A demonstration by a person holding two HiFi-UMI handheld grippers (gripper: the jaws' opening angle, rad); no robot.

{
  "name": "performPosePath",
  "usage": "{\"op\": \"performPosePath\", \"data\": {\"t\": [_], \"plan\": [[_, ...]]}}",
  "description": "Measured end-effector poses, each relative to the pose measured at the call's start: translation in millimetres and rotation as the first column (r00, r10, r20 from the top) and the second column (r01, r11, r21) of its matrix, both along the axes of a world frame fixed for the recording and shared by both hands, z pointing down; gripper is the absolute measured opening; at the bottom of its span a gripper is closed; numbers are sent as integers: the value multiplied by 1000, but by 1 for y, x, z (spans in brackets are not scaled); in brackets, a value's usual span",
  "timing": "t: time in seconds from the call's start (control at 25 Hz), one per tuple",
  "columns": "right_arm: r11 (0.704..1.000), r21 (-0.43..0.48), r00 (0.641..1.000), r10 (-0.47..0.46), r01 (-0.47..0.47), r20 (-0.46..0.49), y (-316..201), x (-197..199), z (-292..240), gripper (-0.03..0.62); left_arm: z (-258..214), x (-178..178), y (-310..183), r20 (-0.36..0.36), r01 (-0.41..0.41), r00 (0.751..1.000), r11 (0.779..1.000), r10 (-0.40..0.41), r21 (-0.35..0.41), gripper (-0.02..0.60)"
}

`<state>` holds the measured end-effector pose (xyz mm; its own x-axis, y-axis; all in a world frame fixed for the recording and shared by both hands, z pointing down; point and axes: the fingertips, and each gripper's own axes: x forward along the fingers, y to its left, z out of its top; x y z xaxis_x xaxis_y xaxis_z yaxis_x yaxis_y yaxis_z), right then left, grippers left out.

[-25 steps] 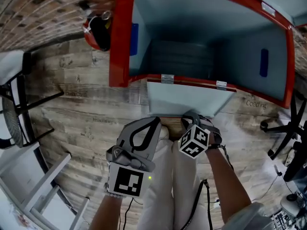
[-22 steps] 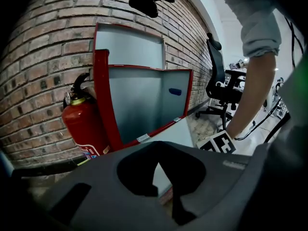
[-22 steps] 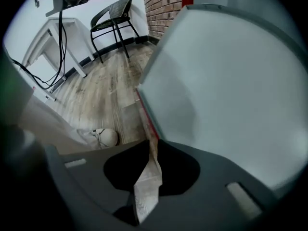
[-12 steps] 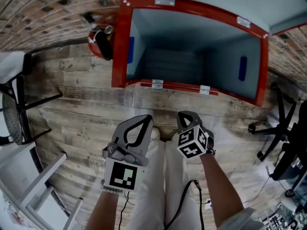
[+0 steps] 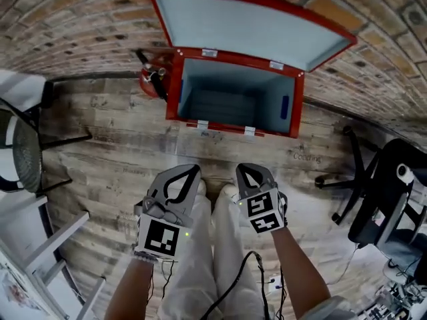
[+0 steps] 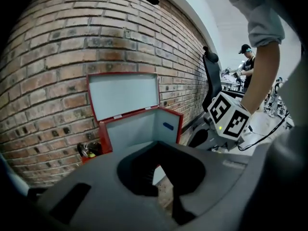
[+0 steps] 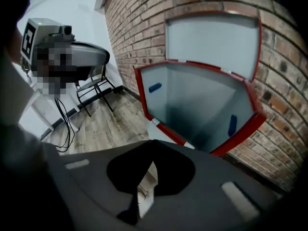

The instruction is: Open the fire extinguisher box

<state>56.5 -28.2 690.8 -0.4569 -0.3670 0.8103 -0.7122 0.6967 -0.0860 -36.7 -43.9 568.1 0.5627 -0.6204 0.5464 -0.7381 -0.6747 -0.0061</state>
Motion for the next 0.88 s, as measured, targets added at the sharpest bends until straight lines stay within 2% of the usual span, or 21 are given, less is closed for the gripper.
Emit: {"op": "performPosePath", "data": {"t": [0.36, 0.52, 0.88], "plan": [[991, 121, 994, 40, -52, 100, -3, 8, -152, 6, -108, 4, 20, 27, -34, 999, 998, 32, 44, 0], [983, 171, 992, 53, -72, 117, 4, 15, -209, 6, -154, 7, 25, 15, -40, 999, 997, 39, 69, 0], [936, 328, 988, 93, -130, 126, -10, 24, -337, 6, -258, 3, 27, -4, -92, 996, 986, 93, 140, 0]]}}
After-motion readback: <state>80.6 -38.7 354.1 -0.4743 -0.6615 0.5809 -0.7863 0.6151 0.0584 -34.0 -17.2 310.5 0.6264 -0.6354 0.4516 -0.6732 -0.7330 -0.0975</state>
